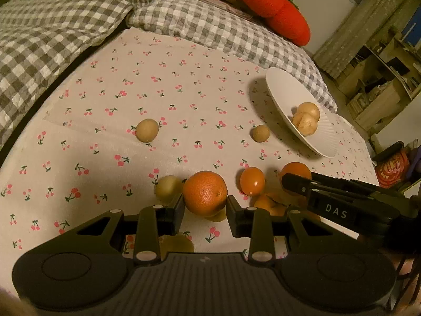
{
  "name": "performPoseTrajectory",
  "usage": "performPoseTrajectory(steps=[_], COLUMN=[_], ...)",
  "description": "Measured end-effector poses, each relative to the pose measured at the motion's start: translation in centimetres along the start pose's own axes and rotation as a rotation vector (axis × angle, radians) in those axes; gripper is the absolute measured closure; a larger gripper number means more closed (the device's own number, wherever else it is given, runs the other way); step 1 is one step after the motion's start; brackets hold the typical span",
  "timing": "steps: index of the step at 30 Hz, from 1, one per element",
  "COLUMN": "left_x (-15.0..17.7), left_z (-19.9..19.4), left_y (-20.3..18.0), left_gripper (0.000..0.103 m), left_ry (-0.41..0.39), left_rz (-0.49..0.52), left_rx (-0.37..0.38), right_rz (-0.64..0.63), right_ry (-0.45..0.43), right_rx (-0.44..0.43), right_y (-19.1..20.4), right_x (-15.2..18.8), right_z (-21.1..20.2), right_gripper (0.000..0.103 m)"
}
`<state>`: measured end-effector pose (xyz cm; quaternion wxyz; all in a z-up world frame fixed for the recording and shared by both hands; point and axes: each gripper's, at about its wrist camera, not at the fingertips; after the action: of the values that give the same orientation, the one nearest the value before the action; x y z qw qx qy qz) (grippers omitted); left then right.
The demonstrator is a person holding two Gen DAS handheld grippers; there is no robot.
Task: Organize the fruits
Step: 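Grasp a tangerine with the left tool while the right tool grasps another tangerine, then lower both tangerines onto the plate beside the potatoes and open both tools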
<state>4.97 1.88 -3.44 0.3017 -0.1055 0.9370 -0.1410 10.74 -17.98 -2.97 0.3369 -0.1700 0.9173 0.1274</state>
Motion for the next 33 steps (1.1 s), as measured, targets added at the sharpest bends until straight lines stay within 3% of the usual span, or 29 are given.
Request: performPoseTrajectory(steps=[12,19,33], left_x=[-0.4,-0.8,-2.5], left_z=[-0.8,-1.1,-1.0], left_y=[-1.3,-2.3,-7.4], left_gripper=[0.083,0.083,0.083], left_ry=[-0.057,-0.064,-0.112], left_rz=[0.079,0.095,0.180], left_rx=[-0.010,0.043,0.095], right_rz=[0.020,0.112,0.261], right_ry=[-0.022,-0.077,-0.156], right_rx=[-0.010,-0.020,0.070], right_y=[-0.3,-2.6,-7.5], right_x=[-0.2,-1.1,-2.1], right_z=[-0.6,-2.4,-5.2], right_gripper=[0.066,0.066,0.066])
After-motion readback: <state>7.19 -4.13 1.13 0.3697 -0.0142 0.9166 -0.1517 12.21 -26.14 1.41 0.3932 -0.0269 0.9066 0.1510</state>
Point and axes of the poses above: each gripper's, at about its wrist camera, not at the fingertips, and z roughly the way its jaws point, y to its left, x to its underside
